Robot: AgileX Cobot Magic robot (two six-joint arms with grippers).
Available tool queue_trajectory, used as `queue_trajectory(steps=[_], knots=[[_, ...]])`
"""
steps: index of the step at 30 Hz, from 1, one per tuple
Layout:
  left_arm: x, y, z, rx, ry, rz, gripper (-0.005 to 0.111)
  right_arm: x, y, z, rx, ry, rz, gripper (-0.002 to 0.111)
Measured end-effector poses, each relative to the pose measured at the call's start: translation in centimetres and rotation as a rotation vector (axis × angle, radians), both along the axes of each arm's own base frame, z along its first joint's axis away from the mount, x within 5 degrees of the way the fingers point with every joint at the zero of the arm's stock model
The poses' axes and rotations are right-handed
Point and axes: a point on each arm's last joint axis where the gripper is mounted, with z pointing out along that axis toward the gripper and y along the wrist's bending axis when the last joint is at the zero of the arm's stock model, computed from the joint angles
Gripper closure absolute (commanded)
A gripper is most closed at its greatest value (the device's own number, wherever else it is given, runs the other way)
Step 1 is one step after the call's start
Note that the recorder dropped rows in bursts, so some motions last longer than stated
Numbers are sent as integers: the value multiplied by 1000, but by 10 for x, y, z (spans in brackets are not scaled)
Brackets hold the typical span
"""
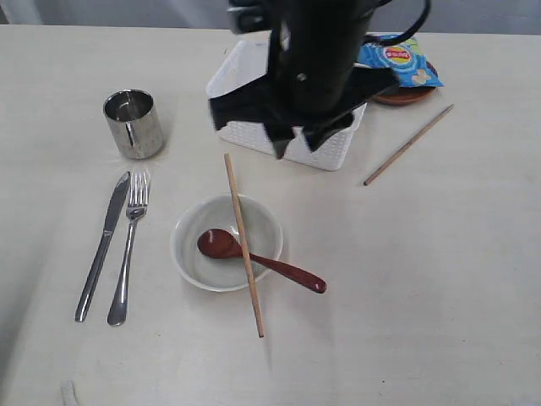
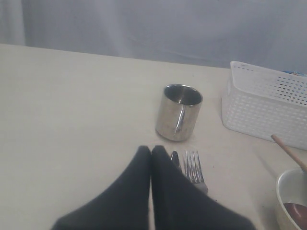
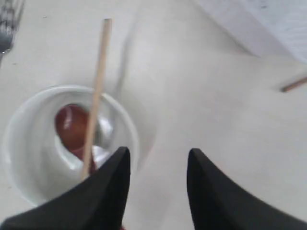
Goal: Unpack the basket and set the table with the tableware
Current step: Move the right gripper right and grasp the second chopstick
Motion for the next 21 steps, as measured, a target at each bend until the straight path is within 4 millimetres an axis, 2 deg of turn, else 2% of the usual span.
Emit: queue_trajectory(steps=[5, 9, 13, 17, 21], knots=[[0, 0, 0, 0, 0, 0, 107, 22, -55, 24, -122, -74, -100, 70], [0, 0, 0, 0, 0, 0, 107, 46, -98, 23, -164, -74, -213, 70], [0, 0, 0, 0, 0, 0, 107, 70, -138, 10, -194, -30, -337, 70], [0, 0, 0, 0, 0, 0, 107, 91, -169, -12, -199, 10, -431, 70], [0, 0, 0, 0, 0, 0, 107, 110, -186, -41, -106, 57, -521, 70]])
